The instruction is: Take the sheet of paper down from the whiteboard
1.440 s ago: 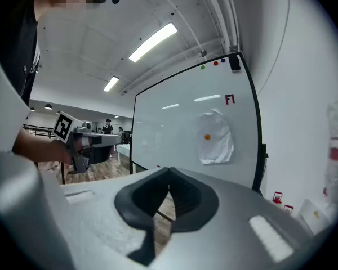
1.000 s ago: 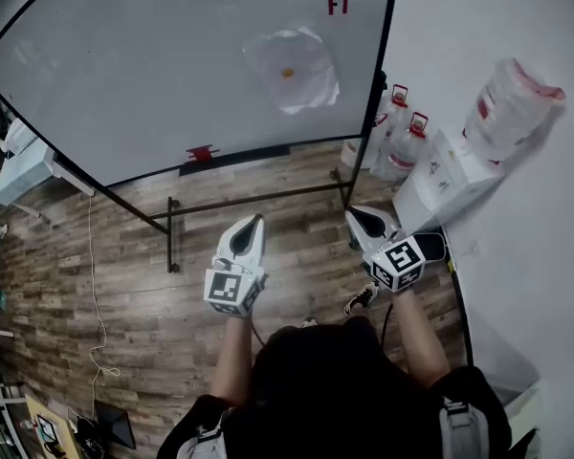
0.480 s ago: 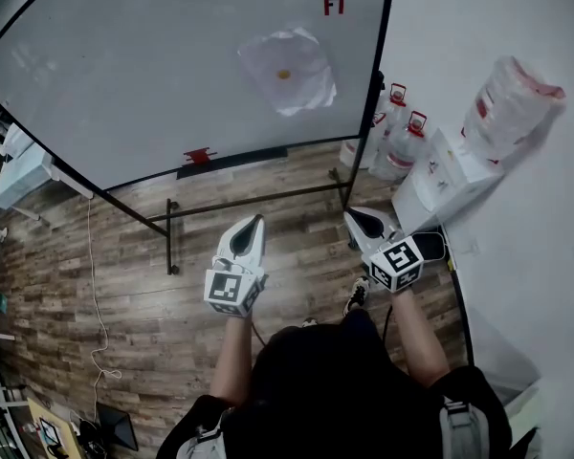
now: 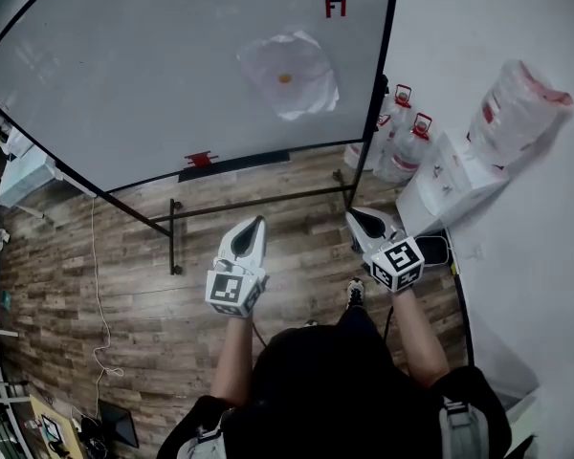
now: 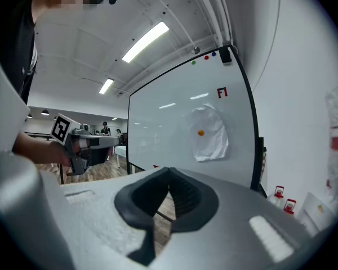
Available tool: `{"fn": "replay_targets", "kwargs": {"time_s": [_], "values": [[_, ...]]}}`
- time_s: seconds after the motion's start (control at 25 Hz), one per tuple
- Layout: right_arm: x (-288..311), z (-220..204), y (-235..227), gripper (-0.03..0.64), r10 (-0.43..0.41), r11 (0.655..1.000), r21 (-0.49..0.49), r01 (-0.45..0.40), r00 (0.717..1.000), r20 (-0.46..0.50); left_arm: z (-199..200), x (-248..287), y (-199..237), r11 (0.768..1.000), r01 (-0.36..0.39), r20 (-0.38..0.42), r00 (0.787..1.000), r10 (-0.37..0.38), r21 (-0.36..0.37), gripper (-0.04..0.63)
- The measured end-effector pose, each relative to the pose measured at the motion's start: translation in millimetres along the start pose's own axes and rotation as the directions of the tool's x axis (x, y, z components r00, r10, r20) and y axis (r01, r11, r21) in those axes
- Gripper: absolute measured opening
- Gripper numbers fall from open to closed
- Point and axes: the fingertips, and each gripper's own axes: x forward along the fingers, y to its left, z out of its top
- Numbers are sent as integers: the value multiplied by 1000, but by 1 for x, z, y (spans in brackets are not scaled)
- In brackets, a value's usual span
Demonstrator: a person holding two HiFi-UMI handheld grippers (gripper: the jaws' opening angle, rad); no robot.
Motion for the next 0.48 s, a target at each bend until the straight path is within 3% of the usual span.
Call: {"fn": "replay_targets", "kwargs": {"time_s": [0.48], "values": [[21, 2, -27, 3, 17, 1000, 11, -17, 1000, -2, 8, 29, 7, 1000, -17, -3, 1000, 17, -12, 9]]}}
